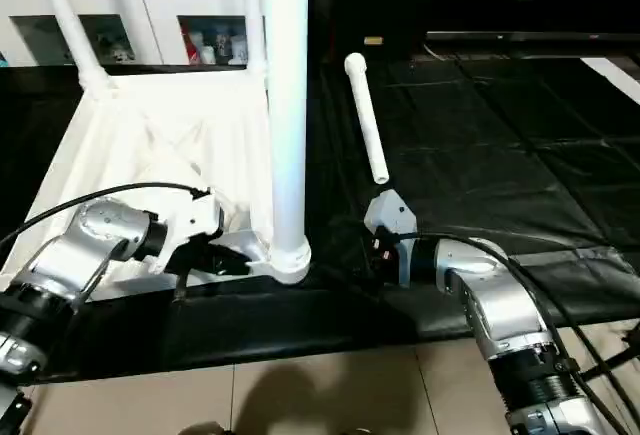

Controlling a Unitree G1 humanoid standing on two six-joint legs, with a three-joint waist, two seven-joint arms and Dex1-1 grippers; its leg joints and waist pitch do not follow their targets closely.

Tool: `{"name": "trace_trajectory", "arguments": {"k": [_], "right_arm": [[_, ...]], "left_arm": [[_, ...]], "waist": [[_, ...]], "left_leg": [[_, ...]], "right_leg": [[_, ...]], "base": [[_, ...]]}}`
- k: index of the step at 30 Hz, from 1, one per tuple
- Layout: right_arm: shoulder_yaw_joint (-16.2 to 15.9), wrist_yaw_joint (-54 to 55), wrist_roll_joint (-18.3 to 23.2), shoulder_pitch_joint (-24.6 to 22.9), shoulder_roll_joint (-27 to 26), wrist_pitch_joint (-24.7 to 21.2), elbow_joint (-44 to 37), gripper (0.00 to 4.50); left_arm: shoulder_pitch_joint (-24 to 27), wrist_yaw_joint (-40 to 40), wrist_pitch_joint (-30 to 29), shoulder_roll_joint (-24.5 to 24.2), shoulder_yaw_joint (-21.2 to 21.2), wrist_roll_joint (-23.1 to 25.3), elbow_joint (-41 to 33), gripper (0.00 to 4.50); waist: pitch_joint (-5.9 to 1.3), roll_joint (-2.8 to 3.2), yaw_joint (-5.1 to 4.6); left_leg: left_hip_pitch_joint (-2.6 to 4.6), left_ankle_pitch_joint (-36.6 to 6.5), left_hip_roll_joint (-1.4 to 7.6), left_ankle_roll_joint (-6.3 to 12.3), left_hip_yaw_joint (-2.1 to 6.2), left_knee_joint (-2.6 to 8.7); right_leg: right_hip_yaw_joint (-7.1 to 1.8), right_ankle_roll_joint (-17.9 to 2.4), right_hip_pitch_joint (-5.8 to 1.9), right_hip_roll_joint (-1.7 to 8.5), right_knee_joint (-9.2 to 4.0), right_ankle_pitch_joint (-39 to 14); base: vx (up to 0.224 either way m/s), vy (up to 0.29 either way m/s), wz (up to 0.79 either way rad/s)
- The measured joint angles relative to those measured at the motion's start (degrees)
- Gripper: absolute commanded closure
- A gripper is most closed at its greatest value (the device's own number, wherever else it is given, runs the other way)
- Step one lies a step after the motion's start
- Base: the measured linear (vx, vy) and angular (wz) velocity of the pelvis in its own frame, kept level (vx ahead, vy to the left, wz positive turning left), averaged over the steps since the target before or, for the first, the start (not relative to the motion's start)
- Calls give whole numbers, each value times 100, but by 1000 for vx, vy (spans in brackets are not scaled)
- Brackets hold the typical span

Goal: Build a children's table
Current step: Rotate leg to tighten

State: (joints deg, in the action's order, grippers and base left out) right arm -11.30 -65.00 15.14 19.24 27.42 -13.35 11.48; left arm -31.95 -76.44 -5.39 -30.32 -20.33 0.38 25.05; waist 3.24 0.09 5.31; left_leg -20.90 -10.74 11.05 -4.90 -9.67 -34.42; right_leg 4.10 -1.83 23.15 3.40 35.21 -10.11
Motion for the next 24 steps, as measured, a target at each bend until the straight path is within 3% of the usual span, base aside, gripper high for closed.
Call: {"name": "trace_trajectory", "arguments": {"k": [10, 24], "right_arm": [[-452, -636, -139, 218, 29, 128, 200, 0], [-678, -835, -260, 597, -206, 302, 738, 126]], "left_arm": [[18, -344, 327, -38, -302, 58, -234, 446], [15, -408, 388, -40, -370, 95, -329, 450]], "waist": [[0, 0, 103], [0, 0, 113]], "left_leg": [[13, 0, -1, 4, -1, -10], [7, -1, -1, 4, -2, -8]], "right_leg": [[-5, 0, -13, 2, 1, 0], [-4, 2, -10, 2, 0, -1]], "base": [[0, 0, 0], [0, 0, 0]]}}
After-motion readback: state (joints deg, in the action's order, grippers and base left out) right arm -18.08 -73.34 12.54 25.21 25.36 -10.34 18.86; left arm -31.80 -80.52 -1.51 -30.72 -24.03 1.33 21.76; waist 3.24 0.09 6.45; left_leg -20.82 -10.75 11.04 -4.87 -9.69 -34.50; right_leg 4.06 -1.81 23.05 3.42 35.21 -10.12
